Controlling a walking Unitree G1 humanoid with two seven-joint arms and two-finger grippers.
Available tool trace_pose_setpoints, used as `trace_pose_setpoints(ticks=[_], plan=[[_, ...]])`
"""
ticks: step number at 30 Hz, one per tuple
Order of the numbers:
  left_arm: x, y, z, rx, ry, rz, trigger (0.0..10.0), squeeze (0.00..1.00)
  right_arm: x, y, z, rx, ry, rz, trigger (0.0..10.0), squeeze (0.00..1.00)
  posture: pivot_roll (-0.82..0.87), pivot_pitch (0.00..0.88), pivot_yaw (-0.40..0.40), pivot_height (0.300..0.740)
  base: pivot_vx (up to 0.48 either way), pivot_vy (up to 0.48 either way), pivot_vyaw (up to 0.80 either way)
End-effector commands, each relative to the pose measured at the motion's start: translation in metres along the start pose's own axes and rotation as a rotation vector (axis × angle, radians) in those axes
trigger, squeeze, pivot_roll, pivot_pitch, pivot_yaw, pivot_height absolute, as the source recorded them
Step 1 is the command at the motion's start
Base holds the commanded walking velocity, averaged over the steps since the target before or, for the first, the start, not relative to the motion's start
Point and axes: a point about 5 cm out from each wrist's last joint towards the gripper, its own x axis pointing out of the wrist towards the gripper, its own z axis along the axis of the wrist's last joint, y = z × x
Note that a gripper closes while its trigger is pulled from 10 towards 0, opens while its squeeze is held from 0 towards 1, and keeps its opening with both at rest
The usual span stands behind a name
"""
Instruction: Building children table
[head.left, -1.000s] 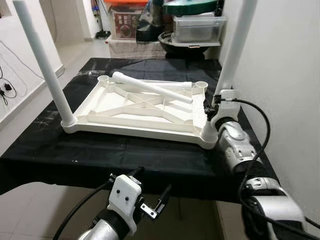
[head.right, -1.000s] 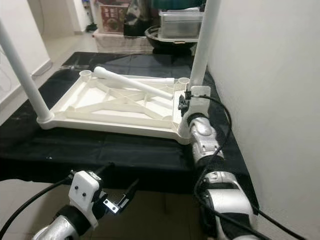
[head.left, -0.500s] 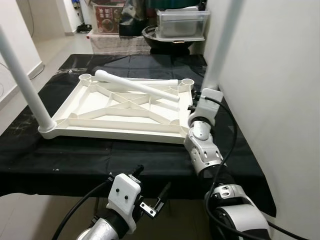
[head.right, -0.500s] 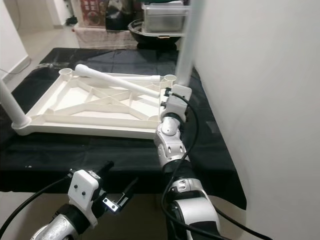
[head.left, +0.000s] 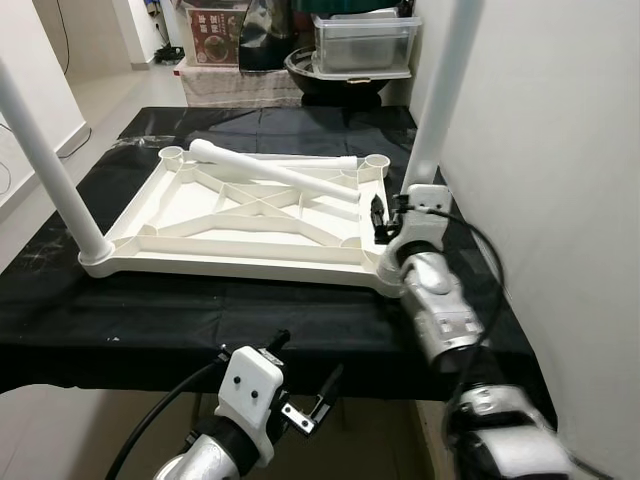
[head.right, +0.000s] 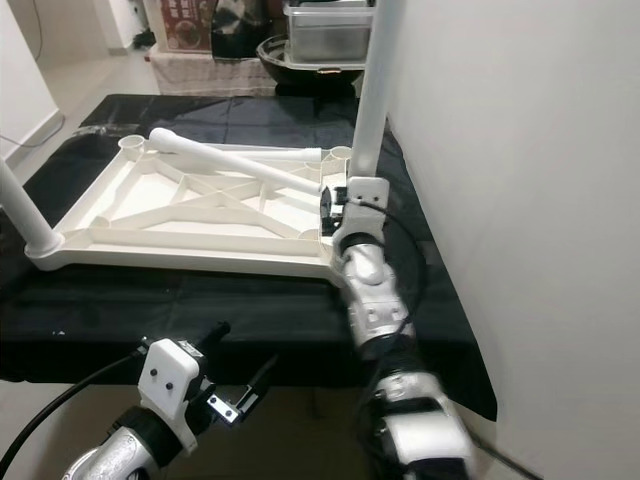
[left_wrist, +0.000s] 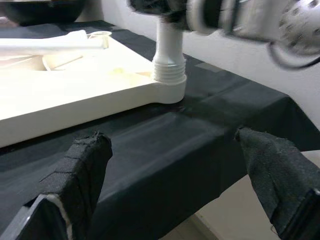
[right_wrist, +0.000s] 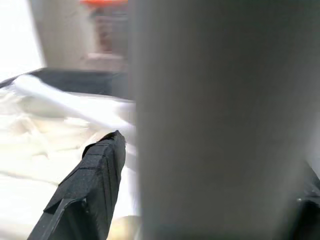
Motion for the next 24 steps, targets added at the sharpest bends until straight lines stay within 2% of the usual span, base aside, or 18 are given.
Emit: trace_pose_setpoints(ticks=[1,4,5,6,7,8,10,11,12,13,16,23,24], plan=[[0.0,0.0,-0.004,-0.003,0.014,0.001,10.0,0.0,0.002,0.003,0.003,0.018,-0.017,0.071,10.0,0.0,0.11,0.097,-0.03,0.74,0.0,0.0,0.0],[0.0,0.0,-0.005,-0.003,0.014,0.001,10.0,0.0,0.002,0.0,0.004,0.015,-0.017,0.088,10.0,0.0,0.11,0.094,-0.033,0.74,0.0,0.0,0.0],[0.0,0.0,-0.005,-0.003,0.014,0.0,10.0,0.0,0.003,-0.003,0.005,0.028,0.003,0.152,10.0,0.0,0.11,0.095,-0.032,0.74,0.0,0.0,0.0],[0.0,0.0,-0.005,-0.003,0.014,0.0,10.0,0.0,0.003,-0.003,0.005,0.028,0.003,0.152,10.0,0.0,0.11,0.095,-0.032,0.74,0.0,0.0,0.0],[0.0,0.0,-0.005,-0.001,0.014,0.0,10.0,0.0,0.003,-0.005,0.004,0.048,0.047,0.263,10.0,0.0,0.11,0.092,-0.037,0.74,0.0,0.0,0.0],[0.0,0.0,-0.005,-0.001,0.014,0.0,10.0,0.0,0.003,-0.005,0.004,0.048,0.047,0.263,10.0,0.0,0.11,0.092,-0.037,0.74,0.0,0.0,0.0],[0.001,0.001,-0.005,0.0,0.014,0.002,10.0,0.0,0.0,-0.004,0.003,0.102,0.119,0.494,10.0,0.0,0.12,0.092,-0.037,0.74,0.0,0.0,0.0],[0.001,0.001,-0.005,0.0,0.014,0.002,10.0,0.0,0.0,-0.004,0.003,0.102,0.119,0.494,10.0,0.0,0.12,0.092,-0.037,0.74,0.0,0.0,0.0],[0.001,0.001,-0.005,0.001,0.014,0.002,10.0,0.0,-0.001,-0.003,0.004,0.119,0.138,0.58,10.0,0.0,0.12,0.093,-0.038,0.74,0.0,0.0,0.0],[0.001,0.001,-0.005,0.001,0.014,0.002,10.0,0.0,-0.001,-0.003,0.004,0.119,0.138,0.58,10.0,0.0,0.12,0.093,-0.038,0.74,0.0,0.0,0.0],[0.001,0.001,-0.005,0.002,0.013,0.001,10.0,0.0,0.001,0.003,0.009,0.124,0.169,0.729,10.0,0.0,0.13,0.091,-0.039,0.74,0.0,0.0,0.0],[-0.001,-0.001,0.001,0.005,-0.035,-0.01,10.0,0.0,0.002,0.013,0.014,0.12,0.201,0.897,10.0,0.0,0.14,0.088,-0.049,0.74,0.0,0.0,0.0],[-0.002,-0.001,0.001,-0.001,-0.039,-0.001,10.0,0.0,0.008,0.014,0.016,0.11,0.199,0.824,10.0,0.0,0.14,0.085,-0.044,0.74,0.0,0.0,0.0]])
